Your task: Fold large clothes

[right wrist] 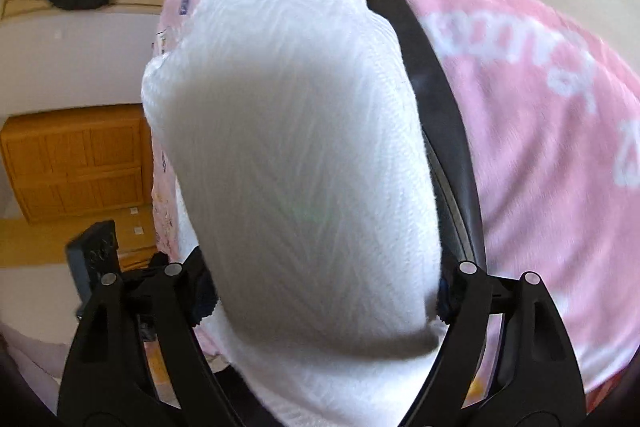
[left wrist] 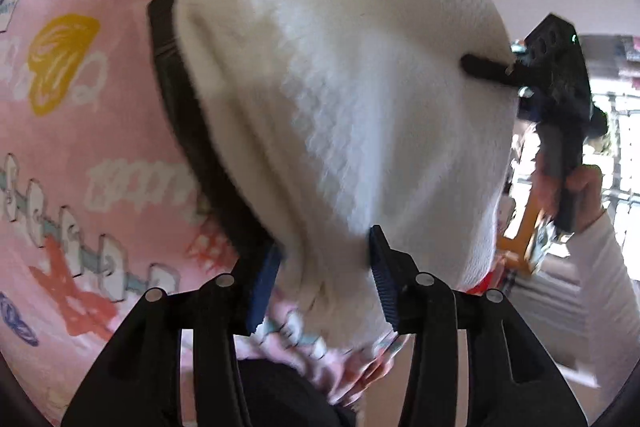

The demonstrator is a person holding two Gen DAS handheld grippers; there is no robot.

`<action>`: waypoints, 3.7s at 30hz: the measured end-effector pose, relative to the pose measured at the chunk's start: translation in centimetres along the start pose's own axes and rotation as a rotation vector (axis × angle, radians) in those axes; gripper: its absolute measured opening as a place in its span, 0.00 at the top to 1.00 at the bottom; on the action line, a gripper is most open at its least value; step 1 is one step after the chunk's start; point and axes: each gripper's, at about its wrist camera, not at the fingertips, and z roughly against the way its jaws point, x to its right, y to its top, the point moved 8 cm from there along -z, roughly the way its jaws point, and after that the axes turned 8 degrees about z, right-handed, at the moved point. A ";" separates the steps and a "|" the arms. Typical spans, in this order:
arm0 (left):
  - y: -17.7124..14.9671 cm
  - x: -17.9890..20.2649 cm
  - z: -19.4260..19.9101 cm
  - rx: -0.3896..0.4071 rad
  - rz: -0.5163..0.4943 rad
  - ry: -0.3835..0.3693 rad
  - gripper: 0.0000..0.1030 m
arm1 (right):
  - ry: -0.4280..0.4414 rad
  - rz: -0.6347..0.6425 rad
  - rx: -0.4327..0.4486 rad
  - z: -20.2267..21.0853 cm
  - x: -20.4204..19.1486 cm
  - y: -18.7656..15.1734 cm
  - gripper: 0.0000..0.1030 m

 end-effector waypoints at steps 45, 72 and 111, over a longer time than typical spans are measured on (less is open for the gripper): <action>10.3 -2.2 -3.0 0.103 0.122 0.315 0.57 | -0.671 0.047 0.354 -4.9 -4.9 -14.2 0.42; -8.4 9.7 13.7 0.457 0.231 0.375 0.46 | -0.403 0.451 0.462 8.5 -16.0 -20.9 0.22; -29.8 23.3 19.6 0.805 0.151 0.343 0.12 | -0.451 0.538 0.775 28.5 -21.2 -36.7 0.07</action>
